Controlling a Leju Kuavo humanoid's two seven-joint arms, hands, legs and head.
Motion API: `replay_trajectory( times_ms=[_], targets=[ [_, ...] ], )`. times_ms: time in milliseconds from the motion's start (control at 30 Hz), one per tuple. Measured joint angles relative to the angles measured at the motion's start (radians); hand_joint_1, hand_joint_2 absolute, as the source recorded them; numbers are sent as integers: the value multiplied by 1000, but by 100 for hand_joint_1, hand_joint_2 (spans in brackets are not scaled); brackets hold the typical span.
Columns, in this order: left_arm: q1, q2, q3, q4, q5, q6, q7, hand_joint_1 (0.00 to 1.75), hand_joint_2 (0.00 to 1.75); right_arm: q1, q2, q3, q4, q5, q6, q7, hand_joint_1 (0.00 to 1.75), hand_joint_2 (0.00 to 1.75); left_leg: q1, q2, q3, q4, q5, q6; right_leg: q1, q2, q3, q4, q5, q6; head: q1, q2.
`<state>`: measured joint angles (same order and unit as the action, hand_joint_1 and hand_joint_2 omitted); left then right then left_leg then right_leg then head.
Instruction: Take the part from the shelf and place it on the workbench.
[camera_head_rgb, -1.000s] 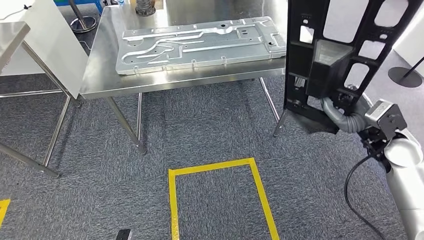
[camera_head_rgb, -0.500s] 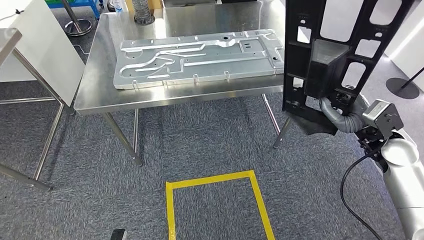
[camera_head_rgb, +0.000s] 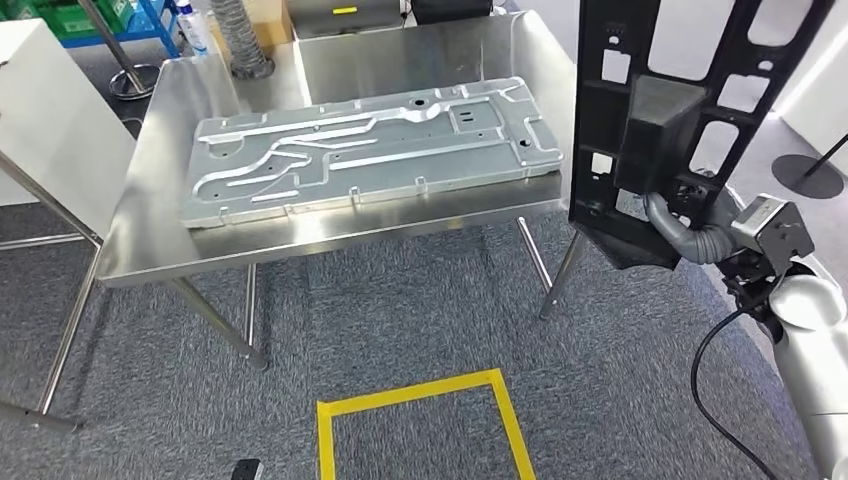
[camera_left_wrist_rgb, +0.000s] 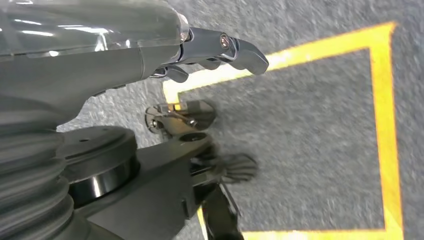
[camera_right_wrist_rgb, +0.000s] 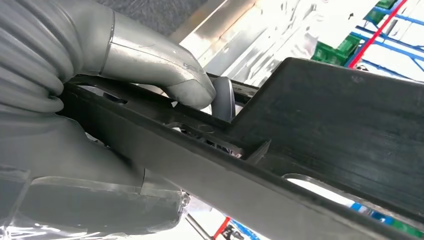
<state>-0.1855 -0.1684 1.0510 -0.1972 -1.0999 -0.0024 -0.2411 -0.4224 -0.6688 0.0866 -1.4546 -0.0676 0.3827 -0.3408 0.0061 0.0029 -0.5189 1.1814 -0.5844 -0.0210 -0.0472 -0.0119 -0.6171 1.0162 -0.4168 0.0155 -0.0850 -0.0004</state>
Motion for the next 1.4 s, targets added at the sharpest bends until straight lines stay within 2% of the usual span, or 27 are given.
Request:
replay_trajectory(
  times_ms=[67, 100, 133, 167, 267, 300, 333, 400, 467, 500, 567, 633, 667, 733, 767, 800, 867, 933, 1000, 1067, 1133, 1167, 1200, 1267, 1300, 1333, 1400],
  targets=[
    [3, 0, 0, 0, 0, -1, 0, 0, 175, 2, -1, 0, 0, -2, 0, 0, 175, 175, -1, 0, -89, 91, -67, 3, 10, 6, 26, -2, -22, -6, 0, 0],
    [5, 0, 0, 0, 0, -1, 0, 0, 175, 3, -1, 0, 0, -3, 0, 0, 175, 175, -4, 0, -117, 96, -86, 8, 16, 8, 40, -2, -34, -9, 0, 0],
    [6, -1, 0, 0, 0, -1, 0, 0, 175, 5, -2, 0, -1, -4, 0, 0, 175, 175, -7, 0, -130, 71, -80, 19, 24, 11, 56, -2, -46, -12, 0, 0],
    [7, -1, 0, 0, 0, -1, 0, 0, 175, 7, -2, 0, -2, -4, -1, 0, 175, 175, -15, -1, -132, 19, -42, 37, 32, 11, 73, -3, -58, -15, 0, 0],
    [9, 7, 0, -1, 0, 0, 0, 0, 175, 18, 0, 0, -5, -6, -4, -2, 175, 175, -53, -21, -112, -149, 155, 104, 41, 17, 114, -14, -89, -17, 2, 0],
    [10, 9, 0, -1, 0, 0, 0, 0, 175, 25, 1, -1, -6, -6, -5, -3, 175, 175, -62, -28, -103, -178, 188, 115, 38, 20, 124, -16, -92, -14, 2, 0],
    [9, 9, 0, -1, 0, 0, 0, 0, 175, 30, 0, -2, -9, -5, -6, -4, 175, 175, -66, -32, -93, -192, 192, 117, 36, 24, 131, -16, -91, -8, 3, 0],
    [5, 6, 0, -1, 0, -1, 0, 0, 175, 42, -4, -9, -16, -5, -10, -4, 175, 175, -63, -27, -58, -223, 190, 114, 35, 23, 123, 16, -80, -1, 3, 0],
    [1, 4, 0, -1, 1, 0, 0, 0, 175, 46, -8, -18, -21, -6, -13, -7, 175, 175, -56, -24, -25, -240, 183, 108, 35, 20, 65, 106, -78, 5, 3, 0],
    [1, 4, 0, -1, 2, 0, 0, 0, 175, 47, -9, -21, -22, -6, -14, -8, 175, 175, -54, -24, -14, -242, 173, 106, 33, 19, 20, 166, -91, 9, 3, 0],
    [2, 2, 0, -1, 3, 0, 0, 0, 175, 48, -11, -24, -22, -5, -13, -9, 175, 175, -49, -24, 10, -241, 149, 99, 26, 18, -66, 253, -147, 21, 3, 0],
    [6, -1, 0, -1, 4, -1, 0, 0, 175, 48, -11, -23, -22, -4, -11, -9, 175, 175, -42, -25, 42, -239, 120, 91, 17, 17, -108, 240, -177, 35, 3, 0],
    [7, -2, 0, -1, 4, -1, 0, 0, 175, 48, -11, -23, -21, -3, -11, -9, 175, 175, -37, -26, 60, -236, 102, 86, 12, 15, -109, 193, -156, 42, 3, 0],
    [9, -4, 0, -1, 5, -1, 0, 0, 175, 46, -10, -23, -20, -3, -11, -9, 175, 175, -31, -27, 90, -222, 61, 73, 3, 8, -96, 69, -28, 52, 2, 0],
    [7, -4, 0, -1, 6, -1, 0, 0, 175, 44, -9, -22, -18, -2, -10, -9, 175, 175, -31, -27, 99, -217, 41, 66, 2, 3, -91, 28, 28, 48, 2, 0],
    [7, -4, 0, -1, 7, -1, 0, 0, 175, 44, -9, -22, -16, -1, -8, -8, 175, 175, -33, -27, 106, -215, 25, 59, 1, 2, -90, 7, 66, 40, 2, 0],
    [3, -3, 0, -1, 8, 0, -1, 0, 175, 41, -9, -22, -15, 0, -6, -9, 175, 175, -34, -25, 112, -204, 19, 50, 1, 4, -84, 7, 60, 20, 1, 0],
    [0, -2, 0, -1, 8, 0, -1, 0, 175, 32, -12, -23, -15, 0, -2, -10, 175, 175, -31, -21, 83, -130, 44, 40, -1, 8, -62, 4, 43, 7, 1, 0],
    [-1, -2, 0, -1, 8, 0, -2, 0, 175, 16, -13, -22, -12, 0, 7, -9, 175, 175, -25, -19, 1, 3, 43, 28, 1, 9, -31, -1, 19, -1, 1, 0],
    [0, -3, 0, -1, 8, 0, -1, 0, 175, -7, -13, -18, -3, 1, 14, -7, 175, 175, -18, -18, -92, 100, -31, 18, 2, 9, 3, -5, -8, -2, 1, 0],
    [2, -4, 0, -1, 7, 0, -1, 0, 175, -37, -14, -11, 9, 12, 15, -5, 175, 175, -12, -15, -146, 97, -100, 14, 2, 11, 46, -6, -40, -1, 1, 0],
    [2, -4, 0, -1, 6, 0, 0, 0, 175, -55, -13, -4, 17, 24, 15, -3, 175, 175, -10, -13, -156, 61, -93, 15, 2, 11, 70, -6, -56, 1, 1, 0],
    [3, -5, 0, 0, 5, 0, 1, 0, 175, -77, -13, 6, 27, 41, 12, -1, 175, 175, -9, -12, -162, 6, -40, 19, 2, 12, 92, -6, -72, 3, 1, 0],
    [5, -5, 0, 0, 2, -3, 2, 0, 175, -137, -7, 42, 60, 102, -12, 0, 175, 175, -13, -11, -174, -104, 134, 31, 4, 19, 124, -1, -102, 11, 1, 0],
    [6, -5, 0, 1, 1, -5, 4, 0, 175, -175, -1, 69, 81, 158, -37, -1, 175, 175, -17, -10, -179, -136, 204, 36, 5, 25, 133, 3, -117, 18, 1, 0],
    [4, -5, 0, 1, -2, -8, 5, 0, 175, -219, 7, 102, 105, 239, -77, -2, 175, 175, -23, -10, -183, -146, 236, 40, 4, 31, 138, 7, -129, 25, 1, 0],
    [-11, -5, -6, 1, -14, -13, 8, 0, 175, -328, 28, 186, 155, 455, -183, 6, 175, 175, -29, -7, -178, -144, 238, 47, -2, 36, 143, 11, -147, 39, 1, 0]
  ],
)
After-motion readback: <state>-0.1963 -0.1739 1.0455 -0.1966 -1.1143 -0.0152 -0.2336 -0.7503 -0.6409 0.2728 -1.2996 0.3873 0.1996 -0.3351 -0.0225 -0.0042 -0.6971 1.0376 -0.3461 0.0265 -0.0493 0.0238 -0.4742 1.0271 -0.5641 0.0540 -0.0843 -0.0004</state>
